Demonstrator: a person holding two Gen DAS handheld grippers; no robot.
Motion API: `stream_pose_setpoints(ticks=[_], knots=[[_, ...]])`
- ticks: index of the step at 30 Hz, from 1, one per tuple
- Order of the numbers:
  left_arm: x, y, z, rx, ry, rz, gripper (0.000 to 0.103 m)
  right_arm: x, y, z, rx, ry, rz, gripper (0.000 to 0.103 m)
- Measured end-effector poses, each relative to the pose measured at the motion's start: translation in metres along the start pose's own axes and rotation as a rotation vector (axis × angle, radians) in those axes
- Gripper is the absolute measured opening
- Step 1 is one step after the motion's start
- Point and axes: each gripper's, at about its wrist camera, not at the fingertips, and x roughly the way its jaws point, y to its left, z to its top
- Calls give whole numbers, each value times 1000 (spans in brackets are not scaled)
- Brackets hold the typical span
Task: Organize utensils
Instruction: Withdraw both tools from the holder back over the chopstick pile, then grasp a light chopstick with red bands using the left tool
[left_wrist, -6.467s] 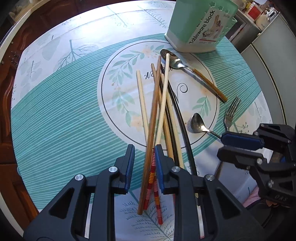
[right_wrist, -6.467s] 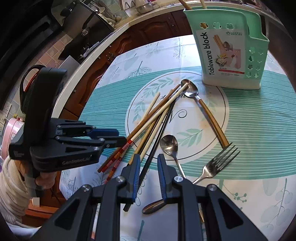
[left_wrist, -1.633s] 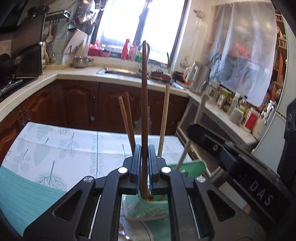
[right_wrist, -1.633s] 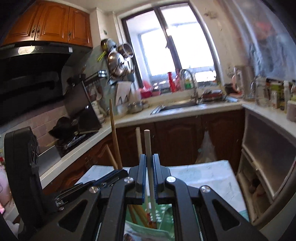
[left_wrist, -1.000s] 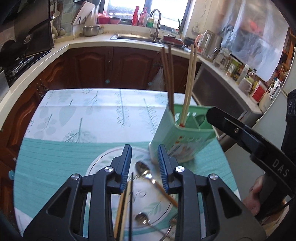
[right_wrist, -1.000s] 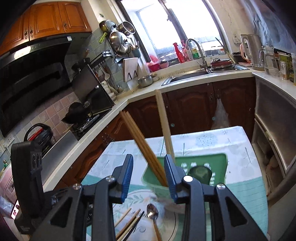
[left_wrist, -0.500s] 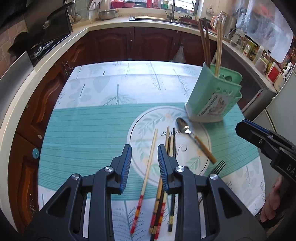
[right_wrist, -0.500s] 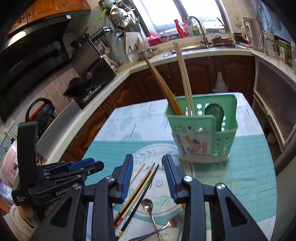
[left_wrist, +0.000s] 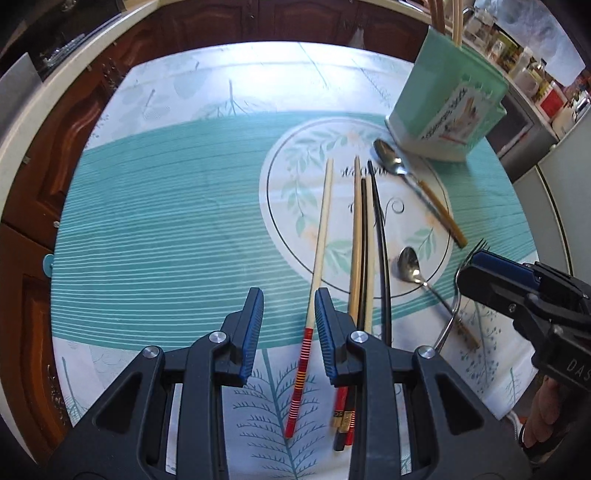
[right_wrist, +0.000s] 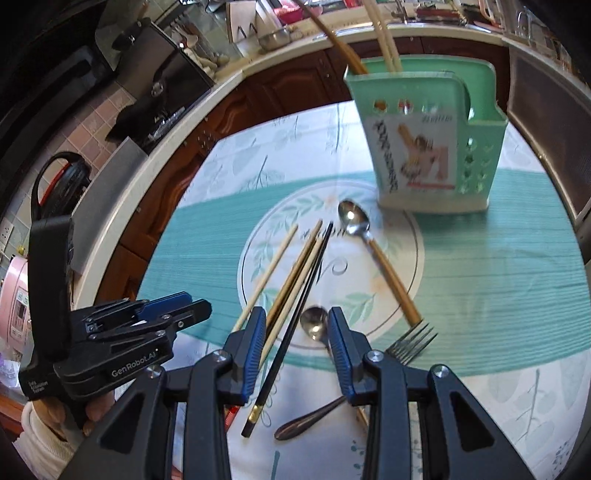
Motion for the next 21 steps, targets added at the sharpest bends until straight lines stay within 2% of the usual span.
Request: stream_pose_setpoints(ticks=[4, 8, 13, 21], knots=[[16, -2, 6, 11, 95, -33, 25, 14, 1, -11, 6, 46, 4, 35], [35, -9, 14, 65, 197, -40, 25, 23, 2, -16, 5, 80, 15, 35], [44, -20, 24, 121, 259, -28, 24, 28, 2, -20, 5, 93, 28, 35], [57, -45, 36, 230, 373, 72, 24, 33, -1, -24, 11, 112, 43, 35]])
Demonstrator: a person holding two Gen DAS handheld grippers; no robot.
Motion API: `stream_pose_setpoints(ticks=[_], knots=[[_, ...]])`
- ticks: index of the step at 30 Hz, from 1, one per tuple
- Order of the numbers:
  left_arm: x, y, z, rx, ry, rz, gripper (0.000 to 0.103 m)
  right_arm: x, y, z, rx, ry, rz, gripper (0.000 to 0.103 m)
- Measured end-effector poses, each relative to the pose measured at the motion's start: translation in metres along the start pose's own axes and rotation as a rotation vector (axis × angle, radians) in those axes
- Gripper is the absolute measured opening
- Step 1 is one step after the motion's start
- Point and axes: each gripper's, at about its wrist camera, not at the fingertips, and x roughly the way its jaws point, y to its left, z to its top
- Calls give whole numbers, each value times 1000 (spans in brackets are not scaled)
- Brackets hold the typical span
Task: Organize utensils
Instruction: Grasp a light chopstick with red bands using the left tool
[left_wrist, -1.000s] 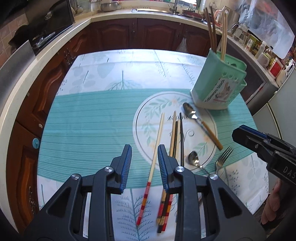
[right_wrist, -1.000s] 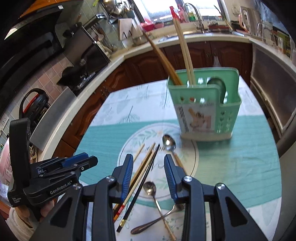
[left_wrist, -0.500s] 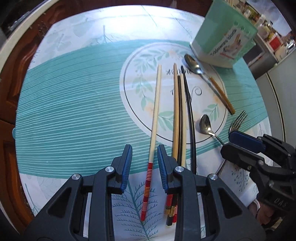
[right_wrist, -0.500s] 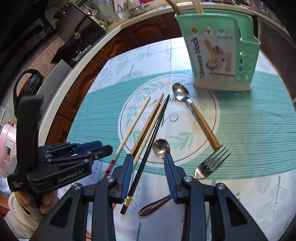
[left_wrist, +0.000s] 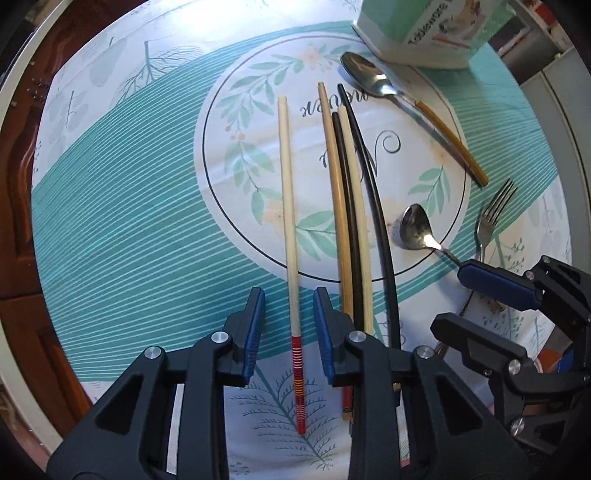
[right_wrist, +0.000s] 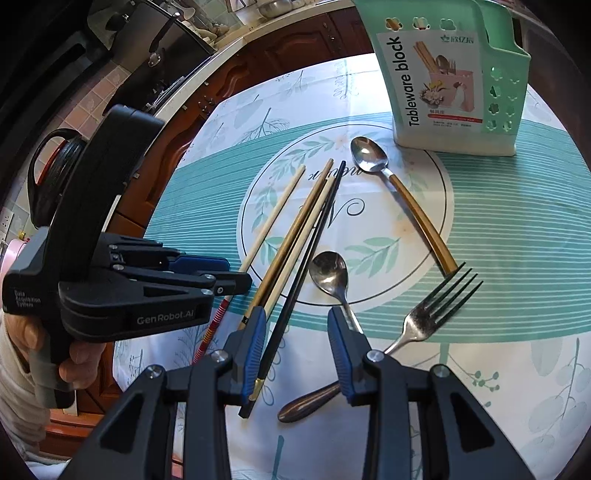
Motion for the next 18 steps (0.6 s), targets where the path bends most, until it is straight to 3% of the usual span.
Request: stream_pose_setpoints(ticks=[5, 8, 18], knots=[[3, -5, 18, -17, 63, -3, 22, 2, 1, 0, -5, 2, 9, 35], [3, -9, 18, -6, 66, -4, 4, 1, 1, -1, -5, 1, 14, 35], [-3, 26, -18, -156, 29, -73, 3, 5, 3, 5, 11, 46, 39, 35]])
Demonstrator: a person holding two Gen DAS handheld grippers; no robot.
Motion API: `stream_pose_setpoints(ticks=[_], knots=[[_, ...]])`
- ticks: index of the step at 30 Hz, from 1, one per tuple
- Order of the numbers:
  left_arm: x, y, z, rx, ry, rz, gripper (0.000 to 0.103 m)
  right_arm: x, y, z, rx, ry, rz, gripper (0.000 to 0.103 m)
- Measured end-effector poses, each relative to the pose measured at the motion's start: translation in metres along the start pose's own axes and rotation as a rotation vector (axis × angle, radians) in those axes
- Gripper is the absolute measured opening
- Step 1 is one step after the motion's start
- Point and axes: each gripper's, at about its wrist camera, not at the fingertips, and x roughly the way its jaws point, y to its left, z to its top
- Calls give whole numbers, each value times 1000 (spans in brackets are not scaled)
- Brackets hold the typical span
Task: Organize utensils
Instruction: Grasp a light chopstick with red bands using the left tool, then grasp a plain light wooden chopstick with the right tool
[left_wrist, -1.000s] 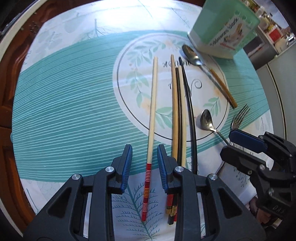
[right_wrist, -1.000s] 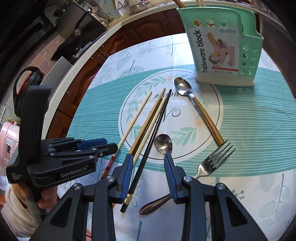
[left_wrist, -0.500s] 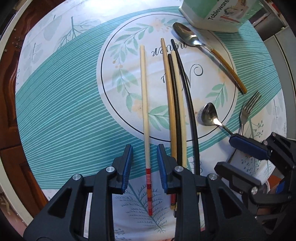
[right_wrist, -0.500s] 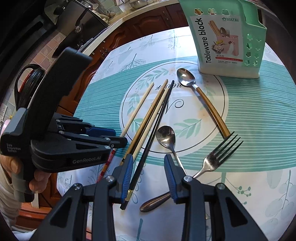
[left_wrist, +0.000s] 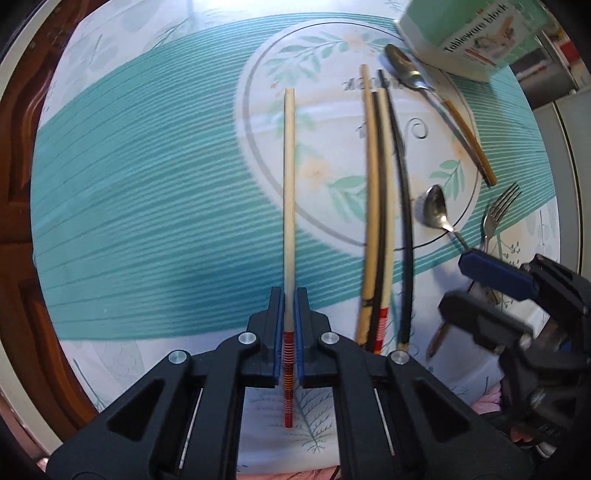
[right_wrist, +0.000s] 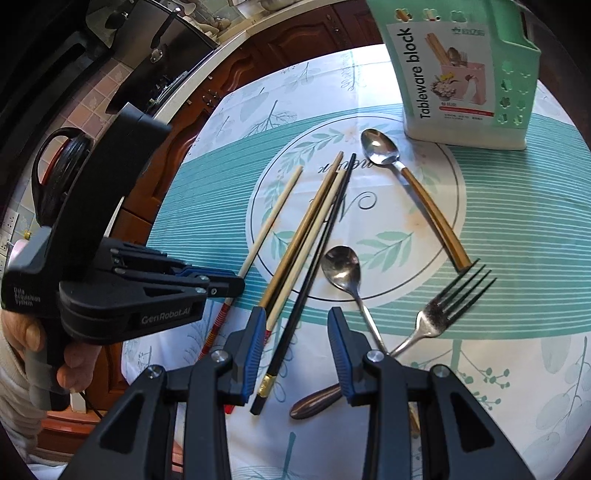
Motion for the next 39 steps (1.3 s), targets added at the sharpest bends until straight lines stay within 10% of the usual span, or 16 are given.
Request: stream_pose_setpoints(ticks=[11, 32, 39], knots=[[-2, 31, -43, -98, -12, -55, 3, 36, 11, 50, 200, 148, 52, 35], [2, 84, -77, -96, -36, -142, 3, 74, 29, 70, 260, 223, -131, 33], [5, 84, -72, -92, -31, -149, 3, 88, 55, 81, 124, 272, -316, 27]])
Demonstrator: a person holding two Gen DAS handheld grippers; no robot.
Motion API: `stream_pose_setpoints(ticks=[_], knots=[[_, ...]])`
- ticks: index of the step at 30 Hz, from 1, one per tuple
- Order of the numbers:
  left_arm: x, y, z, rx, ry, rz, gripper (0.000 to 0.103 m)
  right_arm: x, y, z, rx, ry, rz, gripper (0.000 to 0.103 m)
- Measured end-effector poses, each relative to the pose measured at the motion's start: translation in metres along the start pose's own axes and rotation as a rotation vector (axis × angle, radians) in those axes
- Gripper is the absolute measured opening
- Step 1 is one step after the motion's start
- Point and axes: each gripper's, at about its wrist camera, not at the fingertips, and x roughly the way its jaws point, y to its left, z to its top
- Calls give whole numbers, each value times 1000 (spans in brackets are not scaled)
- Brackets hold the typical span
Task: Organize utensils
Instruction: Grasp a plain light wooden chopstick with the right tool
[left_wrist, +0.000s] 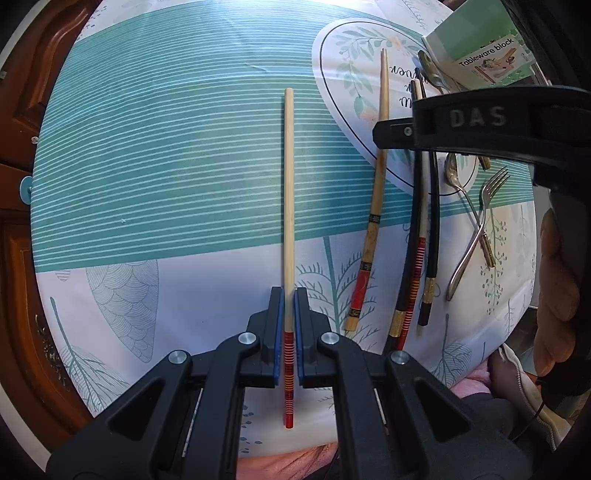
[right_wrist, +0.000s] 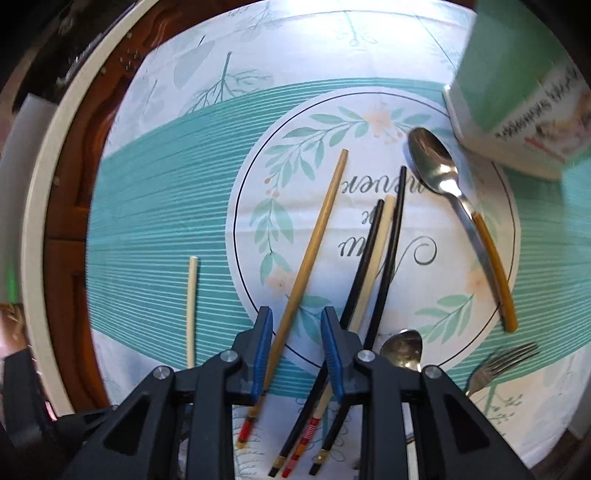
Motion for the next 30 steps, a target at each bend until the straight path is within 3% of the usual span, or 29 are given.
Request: stream_pose_setpoints(ticks=[5, 6, 8, 11, 14, 17, 21, 25, 30], knots=[[3, -1, 1, -2, 2, -4, 3, 6, 28, 4, -97, 4, -166, 27], [3, -1, 2, -2, 3, -5, 3, 8, 33, 3, -120, -1, -198, 22], [2, -2, 2, 3, -21, -28, 4, 9, 44, 0, -180, -12, -211, 11], [2, -2, 2, 4, -22, -32, 4, 9, 45, 0, -191, -6, -195, 8], [3, -2, 2, 9, -22, -30, 3, 6, 30, 5, -148, 11, -116, 7], [2, -4, 1, 25, -32, -19, 3, 5, 9, 9, -74, 58, 27, 6], [-3, -4, -5, 24, -92, -17, 3, 0, -19, 4, -2, 57, 169, 6], [-20, -8, -13, 33, -212, -7, 3, -19, -37, -13, 11, -21, 302, 6], [-58, -26, -19, 54, -374, -9, 3, -54, -53, -42, -26, -159, 361, 6]])
